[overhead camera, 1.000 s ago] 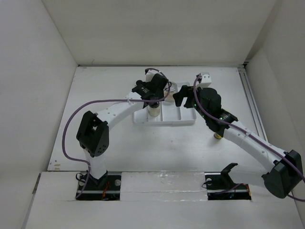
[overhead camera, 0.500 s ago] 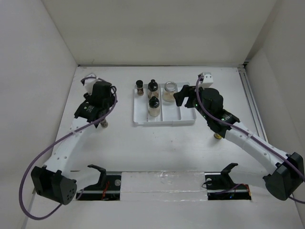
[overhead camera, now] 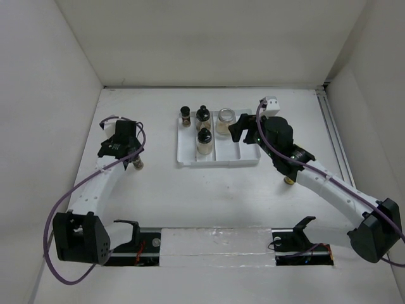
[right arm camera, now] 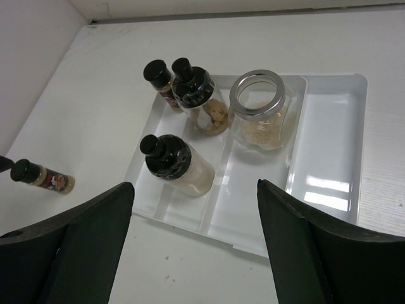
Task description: Organize the condiment bottles
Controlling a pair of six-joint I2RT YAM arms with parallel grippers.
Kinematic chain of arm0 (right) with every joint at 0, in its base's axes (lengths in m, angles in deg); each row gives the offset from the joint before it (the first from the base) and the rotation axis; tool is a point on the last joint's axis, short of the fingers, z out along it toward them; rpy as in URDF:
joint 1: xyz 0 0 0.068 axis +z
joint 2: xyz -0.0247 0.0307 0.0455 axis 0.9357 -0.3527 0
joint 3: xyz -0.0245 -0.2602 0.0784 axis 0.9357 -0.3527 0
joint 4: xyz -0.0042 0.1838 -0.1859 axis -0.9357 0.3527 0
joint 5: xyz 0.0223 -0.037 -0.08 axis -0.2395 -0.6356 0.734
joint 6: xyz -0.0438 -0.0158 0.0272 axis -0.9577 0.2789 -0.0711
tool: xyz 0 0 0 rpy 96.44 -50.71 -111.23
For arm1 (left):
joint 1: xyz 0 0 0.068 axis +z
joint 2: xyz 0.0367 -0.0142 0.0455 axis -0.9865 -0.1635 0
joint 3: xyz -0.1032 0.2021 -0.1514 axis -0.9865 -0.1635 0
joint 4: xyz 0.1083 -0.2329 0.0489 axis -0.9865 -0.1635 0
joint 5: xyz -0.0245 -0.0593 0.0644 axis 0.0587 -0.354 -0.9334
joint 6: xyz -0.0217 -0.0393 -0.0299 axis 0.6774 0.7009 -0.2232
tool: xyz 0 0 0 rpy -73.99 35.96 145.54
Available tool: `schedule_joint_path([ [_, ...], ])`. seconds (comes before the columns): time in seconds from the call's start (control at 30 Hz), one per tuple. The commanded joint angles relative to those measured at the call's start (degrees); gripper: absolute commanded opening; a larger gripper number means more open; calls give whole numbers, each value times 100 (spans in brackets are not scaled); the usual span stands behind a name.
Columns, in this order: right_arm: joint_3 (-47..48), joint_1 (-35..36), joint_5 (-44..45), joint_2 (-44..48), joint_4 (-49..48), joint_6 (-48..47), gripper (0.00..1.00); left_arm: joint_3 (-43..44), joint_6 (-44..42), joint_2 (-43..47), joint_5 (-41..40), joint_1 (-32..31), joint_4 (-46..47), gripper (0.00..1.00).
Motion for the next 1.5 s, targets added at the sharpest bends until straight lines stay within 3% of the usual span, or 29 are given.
schedule_joint_path([
  [0.0, 5, -22, -81, 11, -224, 45, 84, -22, -223, -252, 126, 4, 418, 57],
  [0.4, 5, -22, -134, 11, -224, 45, 84, 242, -329, -939, 408, 4, 673, 51],
  [0.63, 5, -22, -187, 11, -224, 45, 84, 295, -329, -1019, 285, 4, 673, 26],
  [0.7, 5, -22, -187, 64, -224, 45, 84, 295, -329, -958, 285, 4, 673, 23],
  [0.83, 5, -22, -187, 64, -224, 45, 84, 645, -329, -703, 897, 4, 594, 23],
  [0.93, 5, -22, -187, 64, -224, 45, 84, 1198, -251, -649, 1076, -537, 541, 23],
  [1.17, 5, -22, -134, 64, -224, 45, 85, 2640, 14, -1719, 909, -1717, 471, 23],
  [1.47, 5, -22, -81, 64, -224, 45, 85, 3256, 75, -2802, 988, -1947, 664, 23],
])
